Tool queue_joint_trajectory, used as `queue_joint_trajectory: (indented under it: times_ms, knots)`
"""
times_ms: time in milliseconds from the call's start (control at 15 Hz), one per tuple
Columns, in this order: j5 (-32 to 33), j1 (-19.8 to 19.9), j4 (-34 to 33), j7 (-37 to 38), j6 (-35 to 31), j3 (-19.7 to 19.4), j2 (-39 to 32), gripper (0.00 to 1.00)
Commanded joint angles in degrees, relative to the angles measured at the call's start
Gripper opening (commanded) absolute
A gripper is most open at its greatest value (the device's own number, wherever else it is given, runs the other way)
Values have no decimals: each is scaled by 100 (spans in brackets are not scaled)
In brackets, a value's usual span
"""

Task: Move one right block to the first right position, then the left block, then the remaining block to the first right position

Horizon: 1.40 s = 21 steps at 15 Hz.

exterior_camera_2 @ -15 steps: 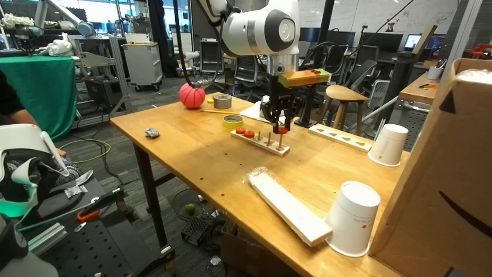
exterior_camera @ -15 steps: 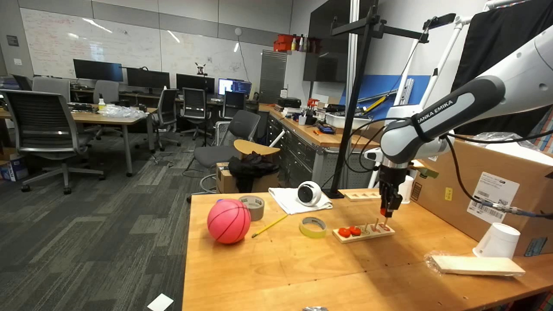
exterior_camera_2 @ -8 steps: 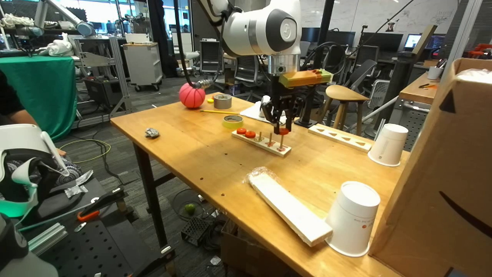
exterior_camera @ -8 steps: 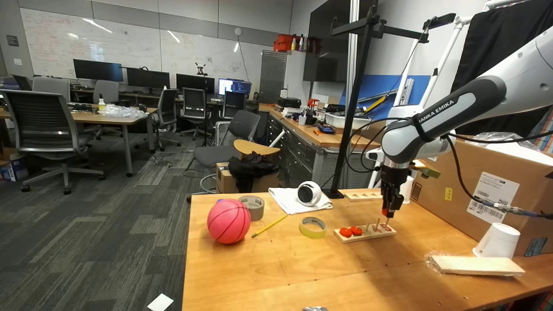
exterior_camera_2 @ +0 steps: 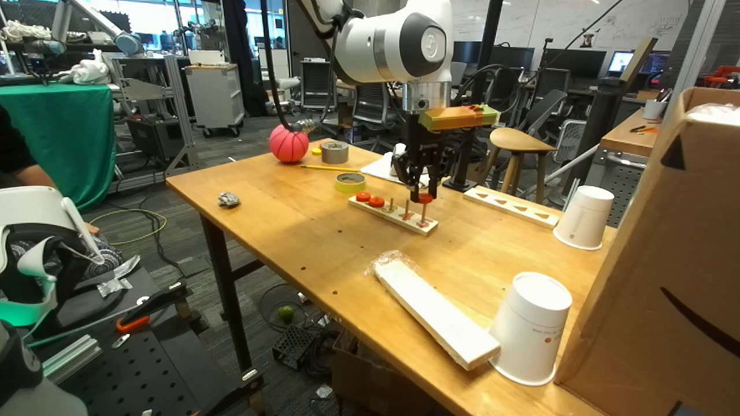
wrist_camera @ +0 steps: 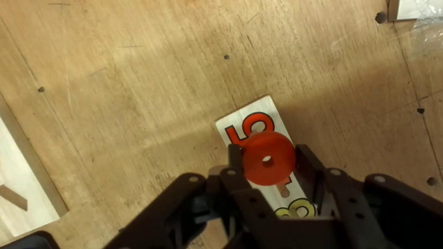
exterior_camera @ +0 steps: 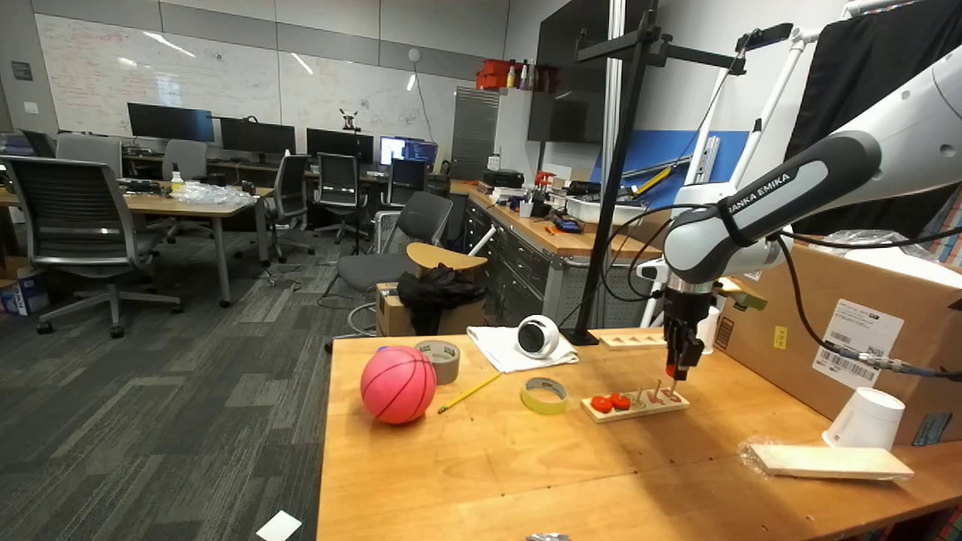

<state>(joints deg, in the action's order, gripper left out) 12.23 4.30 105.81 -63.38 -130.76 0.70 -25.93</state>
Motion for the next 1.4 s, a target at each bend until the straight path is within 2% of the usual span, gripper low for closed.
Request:
queue_joint_trajectory:
  times_ms: [0, 733, 800, 867, 933, 1000, 1133, 1200, 1267, 1333]
  knots:
    - [-26, 62, 94, 30, 55, 27, 80, 26]
    - [-82, 262, 243, 43, -10, -17, 111, 26]
    - [-111, 271, 238, 27, -16, 1, 96, 29]
    - [-154, 281, 230, 12, -7, 20, 86, 67]
    - [-166, 277, 222, 18, 1, 25, 81, 67]
    - [-34, 229, 131, 49, 25, -25, 1, 49]
    - [-44, 230, 165, 50, 25, -20, -4, 63]
    - [-46, 230, 170, 47, 33, -18, -4, 92]
    - [59, 162, 184, 75, 9, -22, 55, 92]
    - [113, 114, 201, 44, -43, 13, 87, 97]
